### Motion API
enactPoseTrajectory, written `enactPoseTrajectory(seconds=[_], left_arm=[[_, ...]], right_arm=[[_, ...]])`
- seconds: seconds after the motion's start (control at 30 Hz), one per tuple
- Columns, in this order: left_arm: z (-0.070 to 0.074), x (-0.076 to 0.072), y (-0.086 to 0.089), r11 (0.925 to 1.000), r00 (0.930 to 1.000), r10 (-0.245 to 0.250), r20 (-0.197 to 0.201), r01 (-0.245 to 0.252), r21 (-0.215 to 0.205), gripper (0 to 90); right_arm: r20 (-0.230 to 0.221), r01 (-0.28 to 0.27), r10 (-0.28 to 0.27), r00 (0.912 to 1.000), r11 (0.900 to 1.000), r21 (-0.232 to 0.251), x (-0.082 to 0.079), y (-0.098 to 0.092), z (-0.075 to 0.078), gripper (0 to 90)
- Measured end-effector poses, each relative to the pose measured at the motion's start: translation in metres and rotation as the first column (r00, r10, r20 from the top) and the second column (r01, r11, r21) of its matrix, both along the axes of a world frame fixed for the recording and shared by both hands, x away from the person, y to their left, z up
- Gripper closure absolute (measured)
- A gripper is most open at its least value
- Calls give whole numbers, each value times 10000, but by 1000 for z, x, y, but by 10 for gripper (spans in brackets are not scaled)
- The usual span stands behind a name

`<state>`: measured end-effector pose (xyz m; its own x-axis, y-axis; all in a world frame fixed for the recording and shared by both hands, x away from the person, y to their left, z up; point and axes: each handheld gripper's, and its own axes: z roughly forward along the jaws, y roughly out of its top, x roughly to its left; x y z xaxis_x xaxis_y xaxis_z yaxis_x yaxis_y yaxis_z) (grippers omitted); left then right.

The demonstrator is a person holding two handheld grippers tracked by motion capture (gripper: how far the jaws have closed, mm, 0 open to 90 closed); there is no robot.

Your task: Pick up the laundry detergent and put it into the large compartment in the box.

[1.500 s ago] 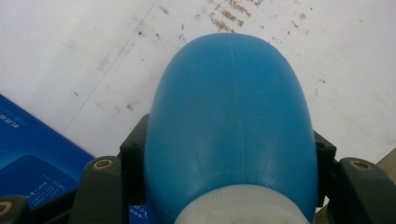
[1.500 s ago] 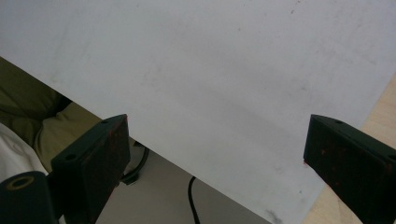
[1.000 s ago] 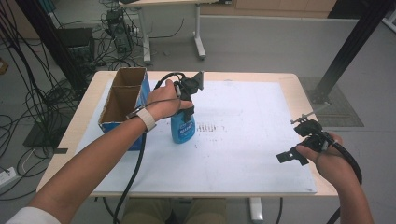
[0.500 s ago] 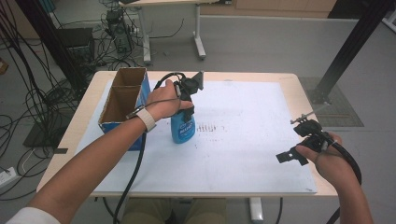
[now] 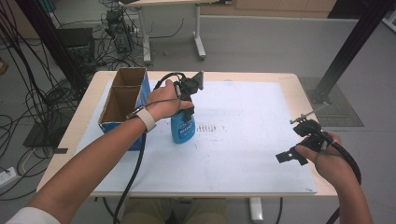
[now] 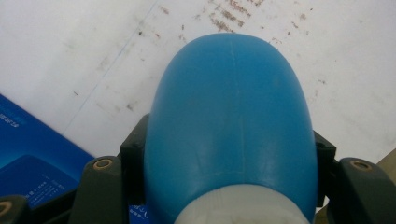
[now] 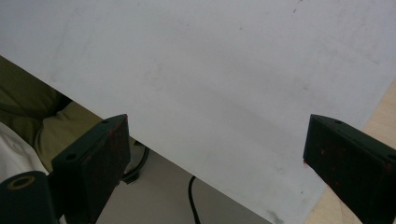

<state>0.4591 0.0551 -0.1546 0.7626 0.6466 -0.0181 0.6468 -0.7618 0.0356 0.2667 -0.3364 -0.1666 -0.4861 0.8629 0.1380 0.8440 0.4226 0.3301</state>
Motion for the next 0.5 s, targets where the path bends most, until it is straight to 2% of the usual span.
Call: enactPoseTrajectory(seconds=[0.5], left_arm=[[0,-1,1,10000,10000,8,17,-8,-38,385]], right_arm=[[5,-4,4,10000,10000,-6,-1,0,0,75]])
